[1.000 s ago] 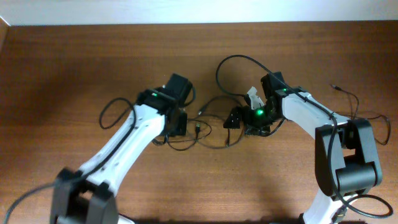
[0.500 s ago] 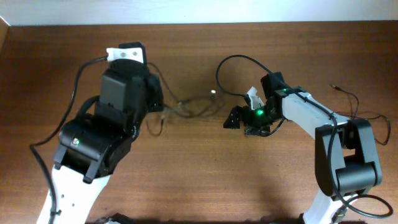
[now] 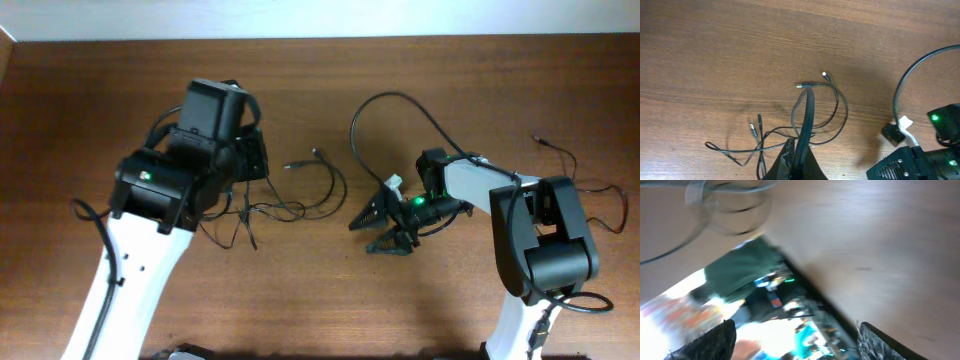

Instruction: Untangle cables

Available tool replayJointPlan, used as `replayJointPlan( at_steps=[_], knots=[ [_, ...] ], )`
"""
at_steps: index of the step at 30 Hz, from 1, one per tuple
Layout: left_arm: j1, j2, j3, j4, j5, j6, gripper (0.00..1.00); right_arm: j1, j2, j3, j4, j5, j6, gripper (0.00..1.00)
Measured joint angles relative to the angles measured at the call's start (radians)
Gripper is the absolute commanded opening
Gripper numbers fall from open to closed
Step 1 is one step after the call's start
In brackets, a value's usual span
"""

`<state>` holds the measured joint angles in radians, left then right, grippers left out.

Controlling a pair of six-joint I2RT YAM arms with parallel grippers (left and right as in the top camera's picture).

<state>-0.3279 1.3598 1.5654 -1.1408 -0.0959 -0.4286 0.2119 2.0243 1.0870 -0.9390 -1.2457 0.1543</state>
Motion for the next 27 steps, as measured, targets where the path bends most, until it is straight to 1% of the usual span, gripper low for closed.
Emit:
replayJointPlan(
  at_steps=[3,4,5,7,9,11,13,14,16,18,22,27],
  knots=[
    [0.058,0.013,0.000,-0.010,0.124,0.006,0.00,0.014,0.000,0.000,0.000,-0.140,-0.023,0.76],
    [0.063,0.022,0.000,-0.019,0.150,0.010,0.00,0.026,0.000,0.000,0.005,-0.172,-0.024,0.72],
    [0.063,0.027,0.000,-0.022,0.162,0.014,0.00,0.039,0.000,0.000,0.021,-0.199,-0.023,0.63],
    [0.063,0.036,0.000,-0.034,0.196,0.021,0.00,0.068,0.000,0.002,0.074,-0.245,0.001,0.56],
    [0.063,0.040,0.000,-0.051,0.215,0.022,0.00,0.085,0.000,0.002,0.200,-0.257,0.069,0.47],
    [0.063,0.041,0.000,-0.067,0.228,0.024,0.00,0.101,0.000,0.004,0.343,-0.210,0.198,0.47],
    [0.063,0.042,0.000,-0.079,0.231,0.024,0.00,0.124,0.000,0.004,0.454,-0.109,0.406,0.47],
    [0.063,0.042,0.000,-0.098,0.232,0.024,0.00,0.153,0.000,0.003,0.549,-0.035,0.496,0.47],
    [0.063,0.044,0.000,-0.106,0.232,0.024,0.00,0.209,0.001,0.008,0.755,0.045,0.697,0.47],
    [0.063,0.045,0.000,-0.109,0.232,0.024,0.00,0.264,0.001,0.008,0.868,0.113,0.896,0.45],
    [0.063,0.046,0.000,-0.130,0.231,0.024,0.00,0.340,0.001,0.008,1.009,0.265,1.207,0.45],
    [0.063,0.046,0.000,-0.158,0.219,0.024,0.00,0.385,0.001,0.008,1.088,0.460,1.423,0.45]
  ],
)
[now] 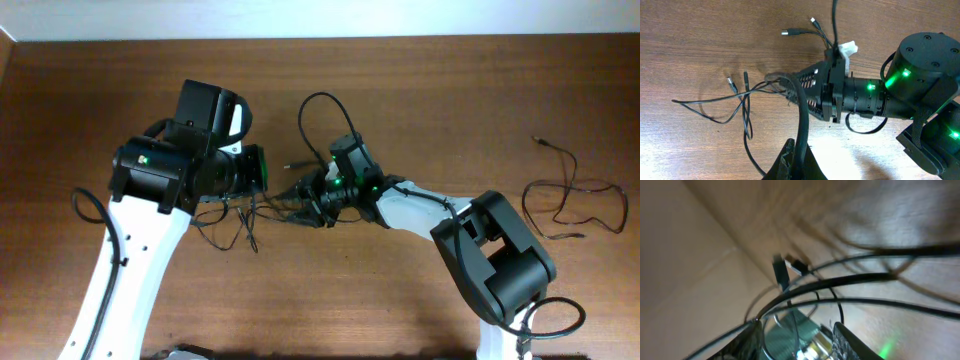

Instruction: Untangle cables

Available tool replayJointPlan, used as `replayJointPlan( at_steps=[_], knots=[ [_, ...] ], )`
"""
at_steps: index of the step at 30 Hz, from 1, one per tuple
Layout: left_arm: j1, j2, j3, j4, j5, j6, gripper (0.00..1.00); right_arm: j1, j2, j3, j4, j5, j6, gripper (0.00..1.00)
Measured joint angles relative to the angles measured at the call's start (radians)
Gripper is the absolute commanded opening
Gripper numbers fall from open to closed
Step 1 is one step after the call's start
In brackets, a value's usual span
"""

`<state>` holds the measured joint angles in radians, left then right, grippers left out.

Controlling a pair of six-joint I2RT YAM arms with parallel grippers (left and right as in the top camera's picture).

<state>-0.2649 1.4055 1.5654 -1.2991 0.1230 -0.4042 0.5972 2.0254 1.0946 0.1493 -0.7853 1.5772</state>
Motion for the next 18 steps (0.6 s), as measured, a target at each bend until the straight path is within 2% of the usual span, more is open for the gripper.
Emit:
replayJointPlan(
  at_steps=[6,8,12,18],
  knots=[
    [0.000,0.000,0.000,-0.026,0.000,0.000,0.00,0.029,0.000,0.000,0.051,0.196,0.099,0.42],
    [0.000,0.000,0.000,-0.026,0.000,0.000,0.00,0.044,0.000,0.000,0.050,0.249,0.108,0.04],
    [0.000,0.000,0.000,-0.026,-0.004,0.000,0.00,0.046,0.000,0.000,0.043,0.244,0.010,0.04],
    [0.000,0.000,0.000,-0.029,-0.131,0.000,0.00,0.036,-0.002,0.001,-0.003,0.060,-0.359,0.04]
  ],
)
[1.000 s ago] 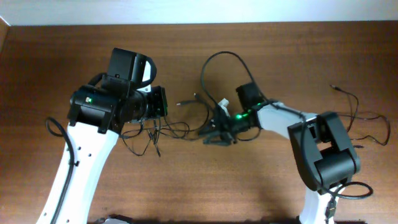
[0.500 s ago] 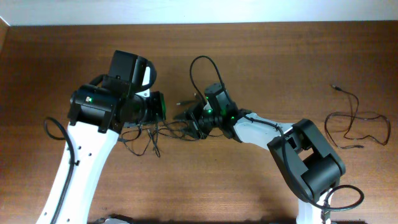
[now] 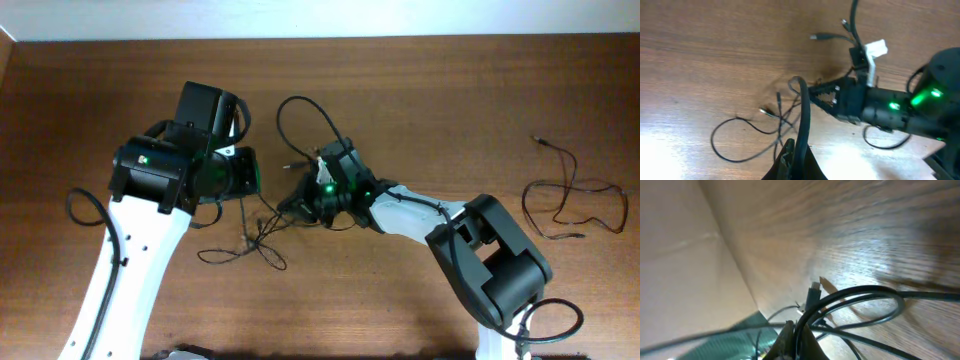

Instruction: Untangle cables

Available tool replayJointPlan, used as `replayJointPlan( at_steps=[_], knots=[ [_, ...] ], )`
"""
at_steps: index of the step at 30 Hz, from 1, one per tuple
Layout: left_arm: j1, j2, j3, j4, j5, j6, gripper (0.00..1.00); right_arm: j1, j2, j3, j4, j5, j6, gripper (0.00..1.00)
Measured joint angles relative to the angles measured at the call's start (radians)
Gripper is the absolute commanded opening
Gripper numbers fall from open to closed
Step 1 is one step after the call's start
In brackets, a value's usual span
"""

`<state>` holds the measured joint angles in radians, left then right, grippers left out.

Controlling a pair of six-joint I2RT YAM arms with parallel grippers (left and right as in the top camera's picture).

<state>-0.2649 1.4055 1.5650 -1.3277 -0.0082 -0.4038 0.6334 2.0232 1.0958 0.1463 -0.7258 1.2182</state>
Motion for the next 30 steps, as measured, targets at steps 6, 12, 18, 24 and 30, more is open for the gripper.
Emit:
replayJointPlan(
  at_steps=[6,12,18,24,30],
  knots=[
    [0.000,0.002,-0.114,0.013,-0.129,0.000,0.00,-0.055,-0.252,0.002,-0.266,0.032,-0.256,0.04],
    [0.002,0.006,-0.169,0.027,-0.303,-0.075,0.00,-0.238,-0.509,0.018,-0.626,0.087,-0.494,0.04],
    [0.005,0.069,-0.170,0.078,-0.355,-0.126,0.00,-0.306,-0.605,0.372,-1.129,0.254,-0.708,0.04],
    [0.092,0.202,-0.172,0.080,-0.360,-0.147,0.00,-0.309,-0.622,0.639,-1.377,0.536,-0.805,0.04],
    [0.242,0.281,-0.172,0.079,-0.354,-0.155,0.00,-0.309,-0.615,0.642,-1.382,0.854,-0.811,0.04]
  ],
)
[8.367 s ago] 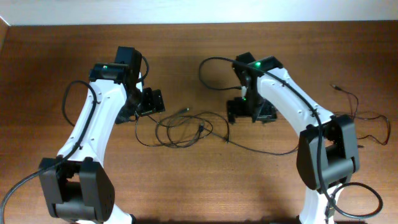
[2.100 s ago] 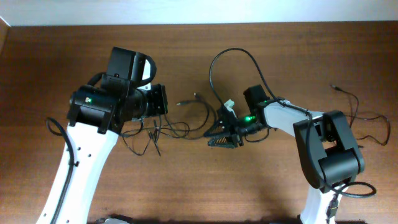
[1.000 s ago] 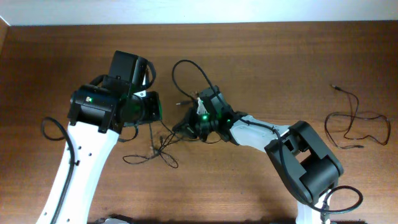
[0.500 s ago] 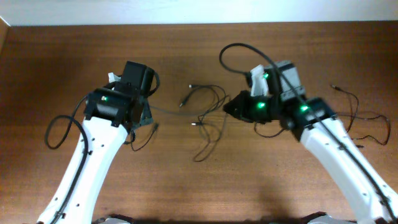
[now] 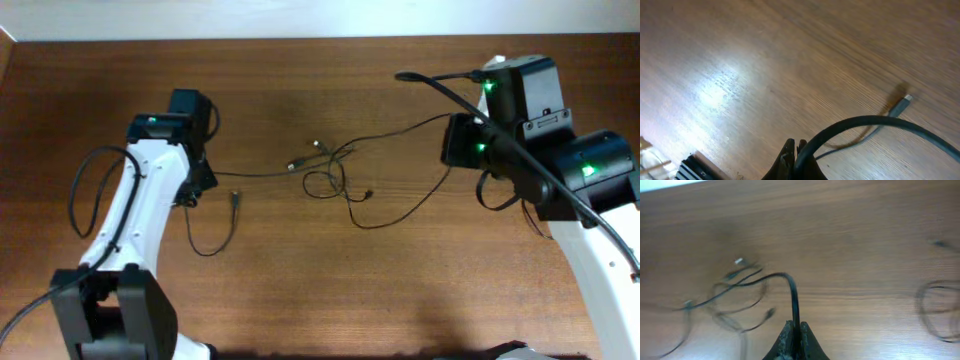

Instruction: Untangle cables

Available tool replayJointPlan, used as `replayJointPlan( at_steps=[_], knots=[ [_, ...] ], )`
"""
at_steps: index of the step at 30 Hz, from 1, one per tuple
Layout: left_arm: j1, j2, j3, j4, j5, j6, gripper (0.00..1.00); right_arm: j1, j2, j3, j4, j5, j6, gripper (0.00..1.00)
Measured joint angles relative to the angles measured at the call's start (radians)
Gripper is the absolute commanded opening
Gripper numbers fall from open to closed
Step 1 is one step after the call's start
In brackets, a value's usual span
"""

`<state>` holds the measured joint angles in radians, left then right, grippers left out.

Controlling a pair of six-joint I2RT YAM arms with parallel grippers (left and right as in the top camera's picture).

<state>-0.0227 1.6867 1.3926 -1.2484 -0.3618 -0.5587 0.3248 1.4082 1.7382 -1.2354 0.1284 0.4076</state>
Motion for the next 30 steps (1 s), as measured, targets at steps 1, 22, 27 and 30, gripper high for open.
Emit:
replayJointPlan(
  at_steps=[1,22,27,30],
  knots=[
    [0.032,0.006,-0.002,0.000,0.001,-0.003,0.00,0.000,0.007,0.000,-0.006,0.060,0.000,0.04],
    [0.337,0.009,-0.074,0.064,0.298,-0.069,0.00,-0.057,0.463,0.001,-0.082,-0.304,-0.039,0.04],
    [0.292,0.009,-0.074,0.092,0.403,0.052,0.00,-0.057,0.558,0.001,-0.092,-0.409,-0.074,0.05],
    [0.214,0.009,-0.074,0.113,0.422,0.107,0.00,-0.055,0.574,0.001,-0.059,-0.482,-0.075,0.05]
  ],
)
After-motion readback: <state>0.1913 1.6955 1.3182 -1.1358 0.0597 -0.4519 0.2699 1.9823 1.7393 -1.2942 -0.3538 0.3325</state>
